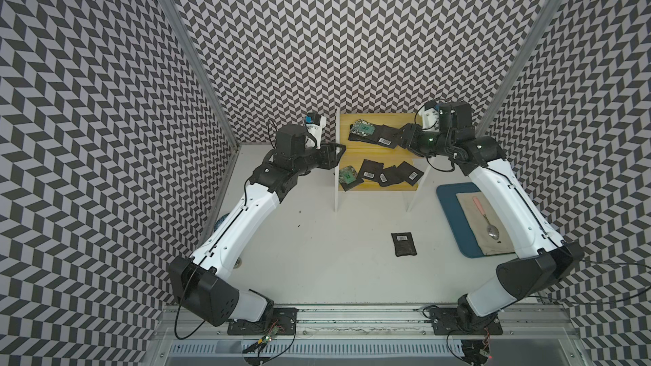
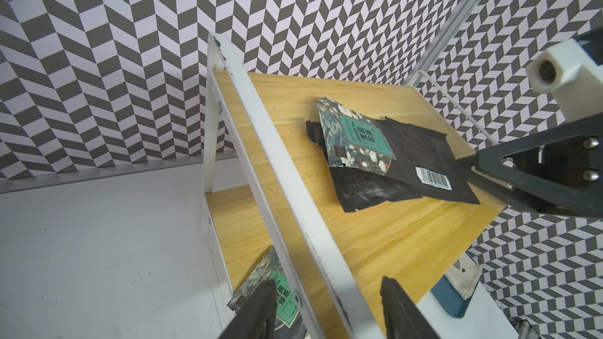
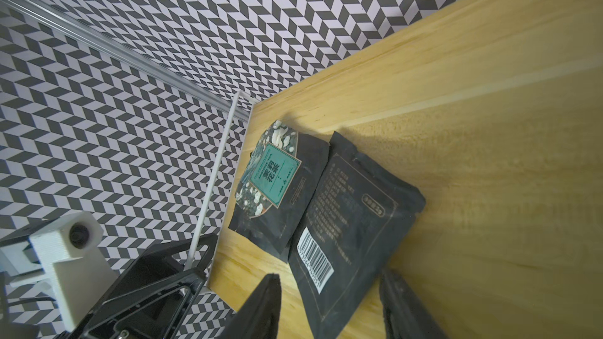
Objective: Remove the tea bags from the shelf
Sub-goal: Pick up the tea bag from the shelf.
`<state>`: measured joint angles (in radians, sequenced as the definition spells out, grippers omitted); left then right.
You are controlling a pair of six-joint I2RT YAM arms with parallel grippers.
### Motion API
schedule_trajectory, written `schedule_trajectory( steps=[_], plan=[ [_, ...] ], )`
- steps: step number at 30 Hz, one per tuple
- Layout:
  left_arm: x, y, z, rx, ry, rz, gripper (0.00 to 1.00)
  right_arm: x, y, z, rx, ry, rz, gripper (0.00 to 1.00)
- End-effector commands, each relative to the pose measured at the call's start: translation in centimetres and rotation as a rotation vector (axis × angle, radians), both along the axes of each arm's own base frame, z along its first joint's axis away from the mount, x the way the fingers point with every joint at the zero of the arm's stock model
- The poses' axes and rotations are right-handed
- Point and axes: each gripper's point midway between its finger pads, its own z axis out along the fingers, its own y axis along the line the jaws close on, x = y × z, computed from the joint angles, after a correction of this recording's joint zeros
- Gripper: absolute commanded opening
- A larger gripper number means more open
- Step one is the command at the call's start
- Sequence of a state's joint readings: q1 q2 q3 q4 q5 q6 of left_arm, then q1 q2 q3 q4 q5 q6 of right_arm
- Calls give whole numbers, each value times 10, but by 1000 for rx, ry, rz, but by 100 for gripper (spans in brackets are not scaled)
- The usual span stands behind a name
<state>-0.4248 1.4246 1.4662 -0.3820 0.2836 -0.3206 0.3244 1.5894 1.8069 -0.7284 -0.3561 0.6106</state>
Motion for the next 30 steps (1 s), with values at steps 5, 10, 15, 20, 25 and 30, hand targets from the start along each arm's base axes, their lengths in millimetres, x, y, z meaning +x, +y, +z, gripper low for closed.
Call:
schedule_trajectory(
  steps=[5,10,15,20,25,30],
  plan=[
    [-8,5,8,-19,-13,2,54,3,0,-27,24,65,-46,37],
    [-9,7,7,-16,-14,5,54,7,-3,-30,40,66,-84,22],
    [-10,7,8,-20,-16,5,54,9,-6,-32,49,71,-109,11],
    [-11,8,9,-18,-19,5,54,7,-11,-26,59,54,-136,4],
    [-10,7,8,-20,-15,5,54,5,-21,-13,80,26,-157,1],
    [-9,7,6,-14,-13,8,54,0,-35,7,90,-27,-182,0]
  ],
)
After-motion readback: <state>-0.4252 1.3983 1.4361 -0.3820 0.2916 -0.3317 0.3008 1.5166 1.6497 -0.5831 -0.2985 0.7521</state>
